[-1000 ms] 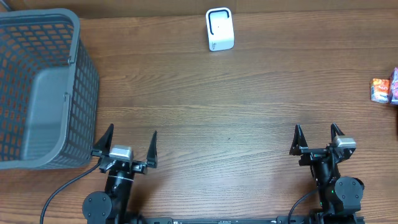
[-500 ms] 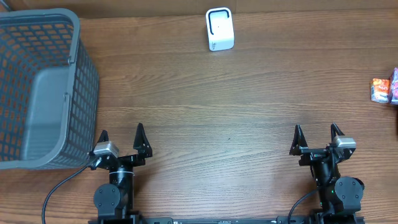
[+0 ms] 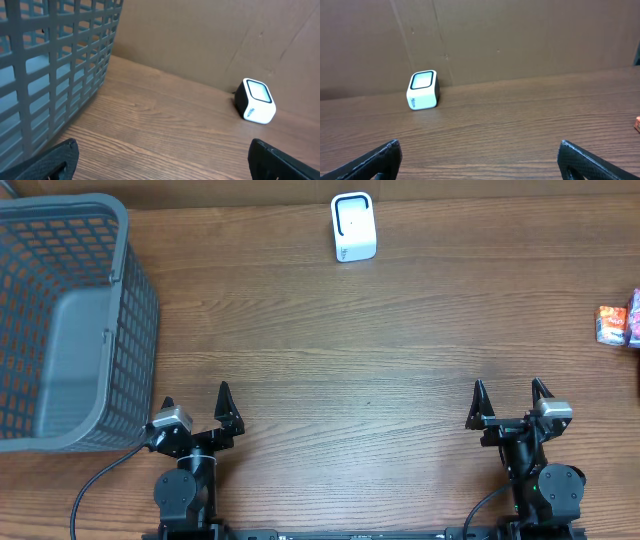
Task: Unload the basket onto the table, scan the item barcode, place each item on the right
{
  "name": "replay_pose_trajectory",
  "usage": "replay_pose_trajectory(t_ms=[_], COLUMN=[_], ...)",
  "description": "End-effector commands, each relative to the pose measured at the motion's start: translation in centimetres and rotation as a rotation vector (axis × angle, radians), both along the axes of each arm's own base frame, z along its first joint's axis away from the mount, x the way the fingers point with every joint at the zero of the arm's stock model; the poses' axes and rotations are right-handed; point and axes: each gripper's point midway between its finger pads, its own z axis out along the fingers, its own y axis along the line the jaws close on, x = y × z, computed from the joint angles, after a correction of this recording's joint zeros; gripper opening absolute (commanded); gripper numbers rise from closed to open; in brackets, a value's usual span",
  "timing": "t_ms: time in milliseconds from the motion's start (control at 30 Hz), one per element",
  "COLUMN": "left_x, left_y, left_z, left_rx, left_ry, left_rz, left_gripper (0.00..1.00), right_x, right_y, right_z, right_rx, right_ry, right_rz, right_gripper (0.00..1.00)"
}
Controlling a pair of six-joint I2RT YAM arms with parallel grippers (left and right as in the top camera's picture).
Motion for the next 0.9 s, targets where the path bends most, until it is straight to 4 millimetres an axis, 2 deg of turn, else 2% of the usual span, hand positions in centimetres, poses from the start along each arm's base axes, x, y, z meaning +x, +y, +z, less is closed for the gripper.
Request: replay_pose_trajectory(t_ms=[0, 233, 433, 867], left_x=[0.0, -0.01, -0.01, 0.01], left_y=[-0.29, -0.28, -0.3, -0.41], left_z=[0.01, 0.01, 0.0, 0.05], left_rx=[0.079, 0.115, 0.212, 0.212], left_ry=[0.005, 0.01, 0.024, 0.021], left_rz=[-0.02, -0.022, -0.03, -0.037], left_gripper=[1.0, 1.0, 1.0, 1.0], right_x=[0.0, 0.0, 0.0, 0.0], right_y=[0.04, 0.04, 0.04, 0.04], right_z=[-0.12, -0.12, -0.12, -0.12], right_rx=[-0.007, -0.007, -0.007, -0.007], right_ry=[-0.007, -0.007, -0.007, -0.007], right_rz=[0.0, 0.0, 0.0, 0.0], right_gripper=[1.0, 1.0, 1.0, 1.0])
